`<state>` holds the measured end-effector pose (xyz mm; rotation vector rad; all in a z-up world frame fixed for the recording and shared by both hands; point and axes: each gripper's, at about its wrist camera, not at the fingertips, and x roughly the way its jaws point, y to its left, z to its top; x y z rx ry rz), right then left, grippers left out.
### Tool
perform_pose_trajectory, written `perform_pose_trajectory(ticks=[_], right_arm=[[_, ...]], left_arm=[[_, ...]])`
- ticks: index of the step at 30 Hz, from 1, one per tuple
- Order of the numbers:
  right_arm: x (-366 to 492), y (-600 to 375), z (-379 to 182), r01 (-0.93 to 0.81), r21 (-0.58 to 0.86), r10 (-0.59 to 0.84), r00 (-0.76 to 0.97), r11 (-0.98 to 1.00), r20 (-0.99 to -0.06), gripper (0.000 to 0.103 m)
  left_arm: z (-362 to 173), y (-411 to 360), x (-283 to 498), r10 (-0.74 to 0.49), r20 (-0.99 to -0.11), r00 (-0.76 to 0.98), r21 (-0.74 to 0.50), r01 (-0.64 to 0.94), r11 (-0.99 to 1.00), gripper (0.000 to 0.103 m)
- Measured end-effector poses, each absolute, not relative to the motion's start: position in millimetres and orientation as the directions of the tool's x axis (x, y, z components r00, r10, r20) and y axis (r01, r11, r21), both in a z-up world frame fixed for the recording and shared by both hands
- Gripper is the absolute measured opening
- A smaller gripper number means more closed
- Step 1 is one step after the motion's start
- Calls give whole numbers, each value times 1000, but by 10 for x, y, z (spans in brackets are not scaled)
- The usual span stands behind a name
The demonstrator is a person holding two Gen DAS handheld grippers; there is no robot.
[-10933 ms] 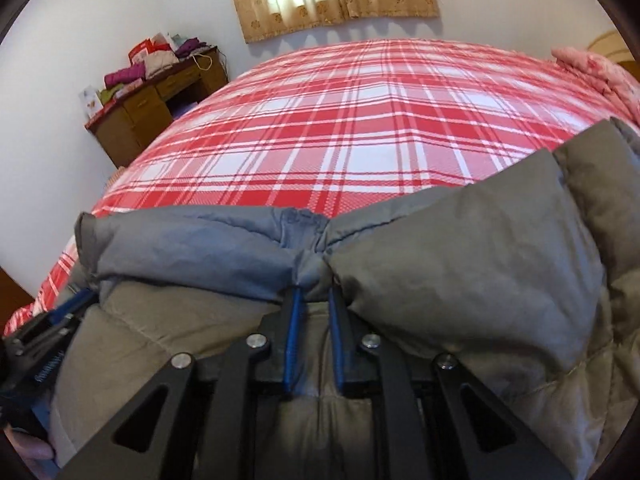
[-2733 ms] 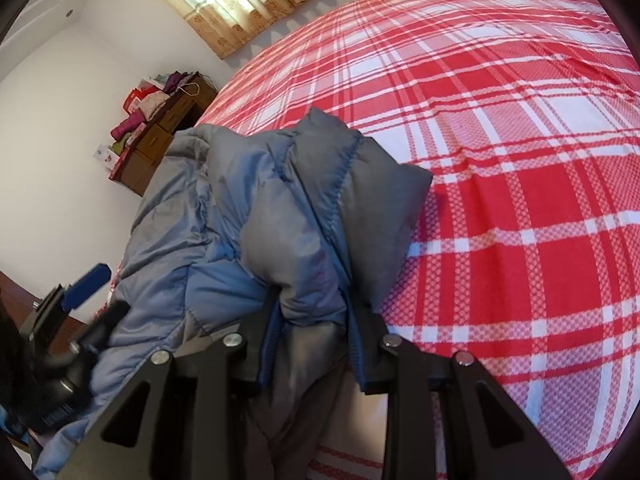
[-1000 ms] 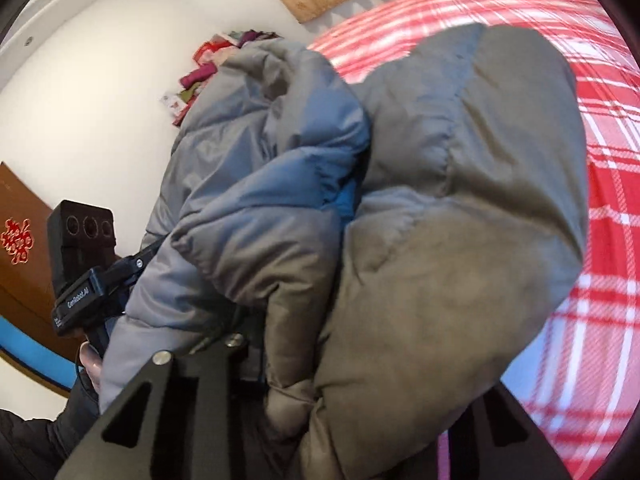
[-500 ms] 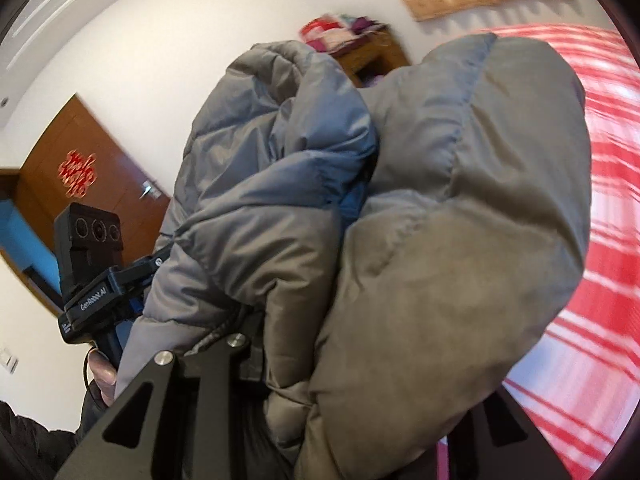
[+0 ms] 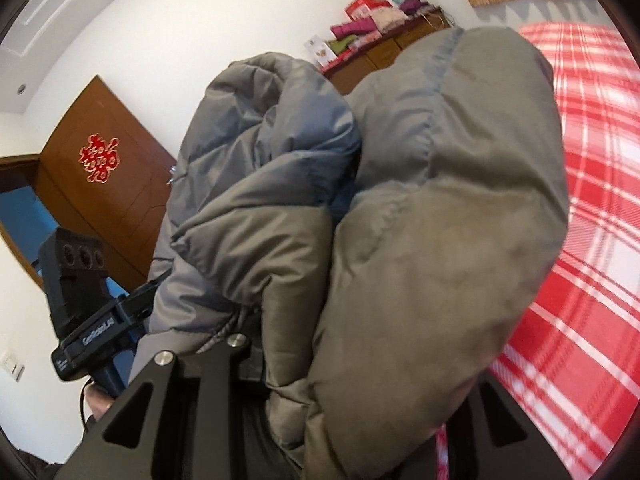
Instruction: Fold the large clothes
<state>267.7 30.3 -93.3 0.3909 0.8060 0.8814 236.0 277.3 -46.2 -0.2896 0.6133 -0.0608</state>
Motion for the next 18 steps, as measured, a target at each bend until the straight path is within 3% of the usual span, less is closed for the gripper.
perform_pose_trajectory(ticks=[5, 15, 18], right_arm=[[2828, 226, -1344, -464, 625, 778, 364, 628, -512, 34], [2916, 9, -1630, -389, 664, 769, 363, 638, -527, 34], [2985, 63, -1554, -377, 651, 750, 383, 659, -538, 44]], left_arm=[[-843, 2779, 2627, -77, -637, 767, -214, -80, 974, 53], [-1079, 2666, 2728, 16, -664, 747, -126, -134, 983, 53], [-1109, 2646, 2727, 36, -671, 741, -100, -139, 985, 54]])
